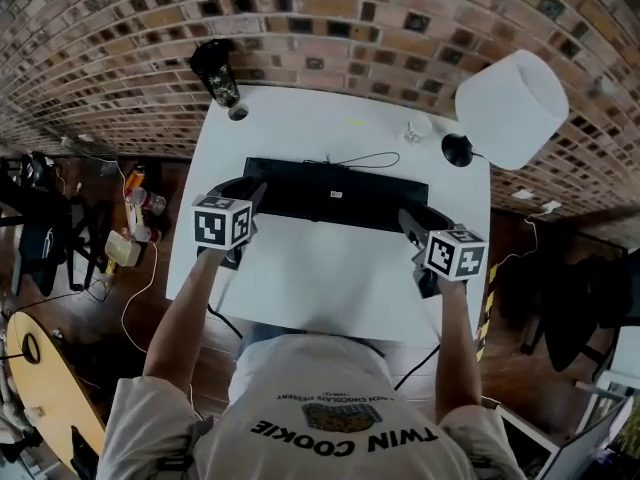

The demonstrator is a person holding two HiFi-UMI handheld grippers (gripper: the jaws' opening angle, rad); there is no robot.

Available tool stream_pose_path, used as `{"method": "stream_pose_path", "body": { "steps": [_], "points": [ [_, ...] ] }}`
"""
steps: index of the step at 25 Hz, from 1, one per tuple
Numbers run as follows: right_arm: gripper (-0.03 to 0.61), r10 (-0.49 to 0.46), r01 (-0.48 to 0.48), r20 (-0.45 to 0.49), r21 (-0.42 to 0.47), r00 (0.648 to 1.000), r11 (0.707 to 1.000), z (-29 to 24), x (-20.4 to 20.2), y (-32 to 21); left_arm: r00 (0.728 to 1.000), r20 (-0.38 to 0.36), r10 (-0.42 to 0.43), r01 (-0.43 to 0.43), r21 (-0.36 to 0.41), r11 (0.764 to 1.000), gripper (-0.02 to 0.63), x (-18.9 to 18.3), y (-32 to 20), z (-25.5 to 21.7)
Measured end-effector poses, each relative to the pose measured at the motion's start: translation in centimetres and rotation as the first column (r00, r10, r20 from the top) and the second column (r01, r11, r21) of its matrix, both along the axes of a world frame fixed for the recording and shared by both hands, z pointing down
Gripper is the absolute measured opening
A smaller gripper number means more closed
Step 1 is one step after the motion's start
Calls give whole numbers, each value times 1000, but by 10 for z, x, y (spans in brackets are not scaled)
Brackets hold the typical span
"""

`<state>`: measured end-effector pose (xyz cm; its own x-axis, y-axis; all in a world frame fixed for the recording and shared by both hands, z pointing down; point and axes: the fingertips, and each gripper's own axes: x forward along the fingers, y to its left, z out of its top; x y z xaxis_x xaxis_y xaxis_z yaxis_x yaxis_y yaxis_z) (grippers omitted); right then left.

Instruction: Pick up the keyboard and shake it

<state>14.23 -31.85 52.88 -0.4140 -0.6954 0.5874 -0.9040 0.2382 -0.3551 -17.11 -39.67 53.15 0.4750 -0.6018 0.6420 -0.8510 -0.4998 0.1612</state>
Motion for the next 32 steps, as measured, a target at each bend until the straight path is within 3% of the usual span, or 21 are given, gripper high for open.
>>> {"method": "stream_pose_path", "body": {
  "steps": [8,15,20,24,32],
  "points": [
    [210,73,-75,-25,-62,997,995,17,46,-22,999,19,26,-24,-104,994,203,-36,-44,29],
    [236,71,-75,-31,-146,997,987,43,66,-43,991,-93,100,-120,-247,961,320,-27,-52,56],
    [236,17,-16,3,-194,1000,981,58,70,-52,974,-147,174,-212,-298,931,328,-23,-51,60],
    [236,-54,64,45,-261,998,963,68,67,-56,962,-129,241,-271,-343,900,327,-22,-49,62],
    [236,-118,144,93,-379,989,914,71,64,-58,966,-78,247,-258,-367,894,327,-13,-54,64]
  ]
}}
